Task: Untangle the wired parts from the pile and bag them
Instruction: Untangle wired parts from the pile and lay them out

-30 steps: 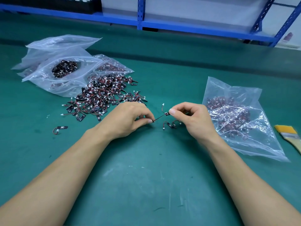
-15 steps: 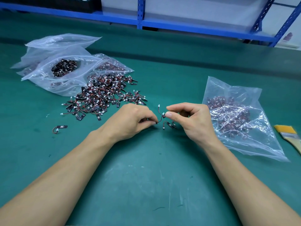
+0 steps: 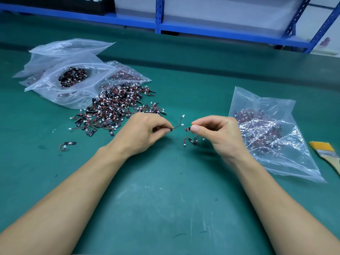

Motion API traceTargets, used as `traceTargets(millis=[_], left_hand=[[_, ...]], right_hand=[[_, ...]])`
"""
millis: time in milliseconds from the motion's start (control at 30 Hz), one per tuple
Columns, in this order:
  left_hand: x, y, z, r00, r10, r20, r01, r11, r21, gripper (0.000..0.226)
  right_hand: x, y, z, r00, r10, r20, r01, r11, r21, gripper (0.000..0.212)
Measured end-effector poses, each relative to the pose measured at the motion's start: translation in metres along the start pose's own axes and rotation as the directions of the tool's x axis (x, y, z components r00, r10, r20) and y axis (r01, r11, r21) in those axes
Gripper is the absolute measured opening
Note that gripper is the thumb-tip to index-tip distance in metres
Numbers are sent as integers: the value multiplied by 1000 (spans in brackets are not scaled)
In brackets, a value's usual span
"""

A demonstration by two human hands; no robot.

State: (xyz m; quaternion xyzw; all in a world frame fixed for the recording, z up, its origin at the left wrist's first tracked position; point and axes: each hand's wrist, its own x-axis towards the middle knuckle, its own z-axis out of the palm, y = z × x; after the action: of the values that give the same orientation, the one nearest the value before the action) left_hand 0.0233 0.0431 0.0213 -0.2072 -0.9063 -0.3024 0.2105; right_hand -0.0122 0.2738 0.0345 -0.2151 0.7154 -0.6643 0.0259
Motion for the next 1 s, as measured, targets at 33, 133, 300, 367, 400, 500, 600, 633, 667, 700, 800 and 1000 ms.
traceTargets(millis=[33,133,300,367,400,500,600,633,667,700,800,1000], left_hand=[[0,-2,-1,1000,-20,-20,20,1000,-5,8],[-1,-6,-5,998,-62,-22,62,998,-25,10],[-2,-5,-7,994,-3,113,13,996,-84,10],[-3,-5,-6,992,11,127,-1,997,-73,10],[-3,-5,-6,991,12,133,-4,998,-63,10],[-3,-8,-7,987,-1,158,5,1000,-27,12],[-3,-9,-7,983,-9,184,11,1000,-11,22],[-3,-10,-7,984,-15,176,16,1000,-2,24],[-3,-11,-6,989,-27,148,26,1000,11,26],[-3,-13,-5,993,-52,102,50,998,26,27],[-1,-23,-6,980,-196,-35,198,975,101,28],[-2,-34,-5,948,-319,22,308,928,208,35]], right_hand=[[1,0,-2,1000,-6,-24,6,1000,-5,19],[3,1,-6,998,-12,-54,8,997,-73,21],[-1,13,3,997,-56,61,75,925,-372,14],[-1,15,6,993,-59,103,99,885,-454,15],[-2,16,7,991,-44,123,99,868,-486,15],[-1,16,6,989,-8,146,85,843,-532,8],[2,15,-3,997,-48,60,73,845,-530,14],[4,14,-8,997,-59,43,73,836,-543,19],[4,13,-12,997,-60,45,75,819,-569,23],[4,13,-16,997,-50,63,78,791,-606,26],[4,15,-22,989,33,146,85,679,-729,24],[6,19,-24,985,60,160,90,616,-783,12]])
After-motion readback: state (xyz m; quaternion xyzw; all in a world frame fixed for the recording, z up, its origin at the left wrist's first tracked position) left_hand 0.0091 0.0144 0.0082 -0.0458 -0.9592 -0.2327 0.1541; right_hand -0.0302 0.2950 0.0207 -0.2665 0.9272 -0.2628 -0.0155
